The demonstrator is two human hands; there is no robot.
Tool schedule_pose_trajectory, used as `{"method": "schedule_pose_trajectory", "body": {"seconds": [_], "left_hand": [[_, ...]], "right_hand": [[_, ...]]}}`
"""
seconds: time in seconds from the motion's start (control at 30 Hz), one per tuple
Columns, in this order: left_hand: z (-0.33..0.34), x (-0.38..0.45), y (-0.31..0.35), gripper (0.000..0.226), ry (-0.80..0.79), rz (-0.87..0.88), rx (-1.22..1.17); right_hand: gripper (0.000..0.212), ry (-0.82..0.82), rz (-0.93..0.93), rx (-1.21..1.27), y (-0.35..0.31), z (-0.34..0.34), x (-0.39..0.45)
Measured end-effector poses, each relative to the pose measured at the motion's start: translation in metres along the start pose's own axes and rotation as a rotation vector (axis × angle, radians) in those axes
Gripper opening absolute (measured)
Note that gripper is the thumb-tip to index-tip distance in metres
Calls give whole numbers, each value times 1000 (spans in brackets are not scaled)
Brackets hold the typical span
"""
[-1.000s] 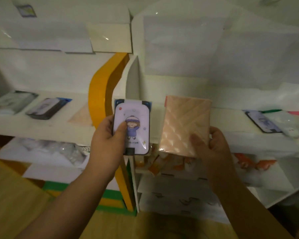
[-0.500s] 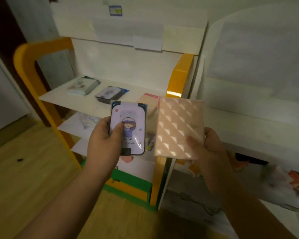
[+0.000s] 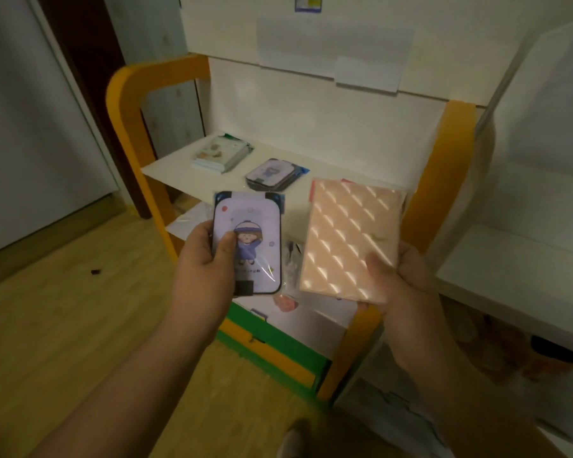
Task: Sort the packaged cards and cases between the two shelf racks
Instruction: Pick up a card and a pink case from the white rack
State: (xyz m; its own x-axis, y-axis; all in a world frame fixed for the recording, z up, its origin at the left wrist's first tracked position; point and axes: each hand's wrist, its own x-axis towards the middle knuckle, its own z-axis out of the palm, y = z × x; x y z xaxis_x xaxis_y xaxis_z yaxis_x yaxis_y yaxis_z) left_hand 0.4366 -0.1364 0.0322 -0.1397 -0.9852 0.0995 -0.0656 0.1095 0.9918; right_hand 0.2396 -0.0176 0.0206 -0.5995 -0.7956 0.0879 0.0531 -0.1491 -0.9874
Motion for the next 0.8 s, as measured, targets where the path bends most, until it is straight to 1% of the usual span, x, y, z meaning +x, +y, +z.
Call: {"method": "schedule_pose_trajectory", "body": {"seconds": [0.07,0.17,0.2,0.3,0.37,0.53,0.67,0.8], "left_hand": [[2,19,-1,14,1,3,10],[10,53,-1,14,-8,15,43],[15,64,0,13,-14,13,58],[28,95,0,11,-22,19,106],[35,114,-2,11,-18,30,142],[47,153,-7,11,-15,28,169],[54,177,-8,11,-22,14,183],[66,203,-8,11,-63,15,178]], "right_hand": [[32,4,0,-5,3,9,17],[12,39,26,6,10,18,45],[11,56,41,15,12,20,54],[19,95,81,33,13,26,84],[21,90,92,39,13,30,105],[19,59,89,-16,17,43,156],[16,86,124,30,20,52,176],[14,119,170,27,21,55,185]]}}
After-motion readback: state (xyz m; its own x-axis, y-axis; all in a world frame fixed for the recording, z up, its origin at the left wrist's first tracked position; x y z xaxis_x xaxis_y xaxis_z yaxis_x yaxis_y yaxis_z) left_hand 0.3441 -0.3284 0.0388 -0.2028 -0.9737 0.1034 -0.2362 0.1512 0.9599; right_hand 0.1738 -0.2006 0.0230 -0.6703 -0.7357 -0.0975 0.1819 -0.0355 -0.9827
